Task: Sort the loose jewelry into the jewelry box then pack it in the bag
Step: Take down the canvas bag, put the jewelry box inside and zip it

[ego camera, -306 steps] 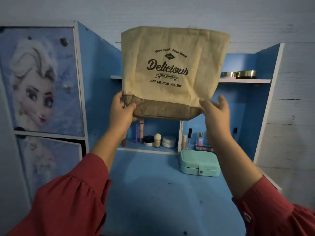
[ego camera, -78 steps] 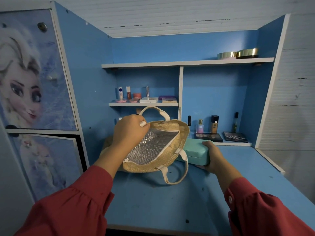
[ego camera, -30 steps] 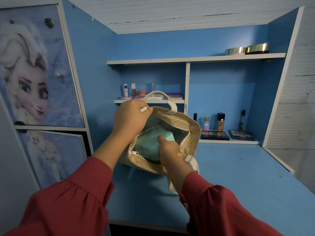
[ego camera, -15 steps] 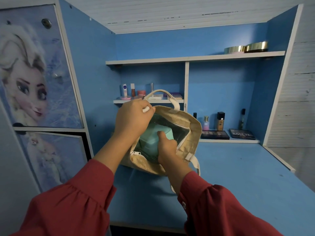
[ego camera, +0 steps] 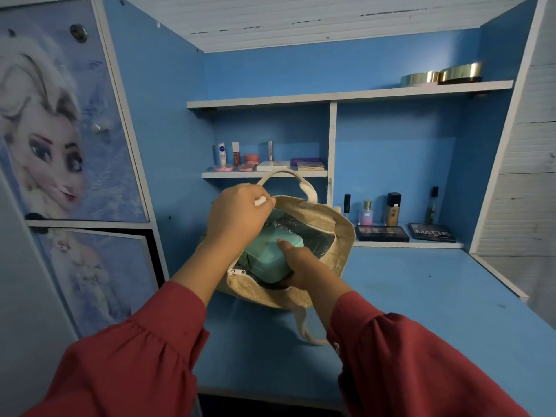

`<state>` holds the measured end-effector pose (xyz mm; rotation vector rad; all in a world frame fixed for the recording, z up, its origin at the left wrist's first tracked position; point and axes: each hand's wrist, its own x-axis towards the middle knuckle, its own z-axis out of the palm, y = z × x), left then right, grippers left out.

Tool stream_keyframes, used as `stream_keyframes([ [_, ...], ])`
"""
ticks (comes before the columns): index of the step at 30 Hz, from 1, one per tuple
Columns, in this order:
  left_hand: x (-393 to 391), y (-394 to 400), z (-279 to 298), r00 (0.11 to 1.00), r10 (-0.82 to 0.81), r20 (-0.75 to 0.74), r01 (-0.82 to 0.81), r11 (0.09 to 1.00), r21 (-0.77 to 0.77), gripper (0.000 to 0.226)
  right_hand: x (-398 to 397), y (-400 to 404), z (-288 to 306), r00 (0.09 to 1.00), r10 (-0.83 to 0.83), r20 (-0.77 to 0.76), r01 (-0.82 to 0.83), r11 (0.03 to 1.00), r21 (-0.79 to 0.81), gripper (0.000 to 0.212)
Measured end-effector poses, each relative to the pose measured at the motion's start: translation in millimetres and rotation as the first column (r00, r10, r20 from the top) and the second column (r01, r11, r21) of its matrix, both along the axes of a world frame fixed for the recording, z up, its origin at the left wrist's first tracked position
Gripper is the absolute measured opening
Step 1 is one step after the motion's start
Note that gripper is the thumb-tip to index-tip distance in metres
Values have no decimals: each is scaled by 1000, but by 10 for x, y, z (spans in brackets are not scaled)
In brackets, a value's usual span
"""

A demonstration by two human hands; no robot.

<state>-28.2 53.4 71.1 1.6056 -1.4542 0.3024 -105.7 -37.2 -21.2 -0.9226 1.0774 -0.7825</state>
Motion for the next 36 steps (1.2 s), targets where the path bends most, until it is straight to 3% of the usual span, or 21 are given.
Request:
stream_keyframes([
  [3, -4, -10, -25, 1000, 3, 13, -3, 1000, 11, 16, -206, -20, 147, 983, 134, -125, -136, 991, -9, 52],
  [6, -7, -27, -31, 1000, 10, 7, -10, 1000, 4, 16, -399, 16, 234, 879, 257, -401, -322, 941, -104, 24],
  [7, -9, -31, -28, 1000, 11, -1, -11, 1000, 1, 16, -447, 19, 221, 770, 255, -585, -408, 902, -143, 19],
  [8, -13, -37, -26, 1000, 11, -9, -11, 1000, 1, 16, -496, 17, 214, 603, 198, -773, -495, 853, -168, 17],
  [9, -17, -42, -23, 1000, 11, -12, -11, 1000, 1, 16, -526, 6, 191, 462, 103, -881, -555, 808, -197, 18],
  [10, -25, -48, -24, 1000, 10, -13, -9, 1000, 4, 16, -558, 4, 163, 402, 22, -915, -588, 773, -240, 20],
  [13, -59, -56, -51, 1000, 10, 10, -10, 1000, 9, 18, -645, -71, 56, 455, -21, -890, -590, 742, -319, 33],
  [17, -66, -66, -85, 1000, 23, 16, -23, 999, 26, 16, -835, -92, 161, 563, 118, -818, -615, 720, -320, 32],
  [21, -17, -63, -92, 999, 39, 19, -40, 998, 46, 17, -1141, -98, 363, 714, 252, -653, -559, 767, -315, 28],
  [23, -3, -60, -87, 999, 27, -34, -26, 999, 36, 17, -1213, -84, 416, 628, 250, -737, -618, 735, -277, 27],
  [26, -32, -63, -72, 995, 11, -99, -8, 1000, 29, 15, -1102, 13, 447, 363, 146, -920, -773, 599, -210, 33],
  [27, -44, -64, -73, 994, 13, -109, -9, 999, 39, 14, -1035, 45, 438, 344, 102, -933, -797, 558, -233, 34],
  [32, -50, -57, -76, 991, 6, -132, 8, 994, 108, 12, -676, 302, 379, 541, 45, -840, -771, 425, -474, 27],
  [34, -60, -46, -65, 993, -13, -120, 31, 988, 152, 12, -523, 412, 341, 622, 123, -773, -755, 356, -551, 33],
  [36, -68, -34, -55, 994, -28, -106, 48, 981, 190, 12, -399, 521, 307, 646, 230, -728, -759, 289, -583, 35],
])
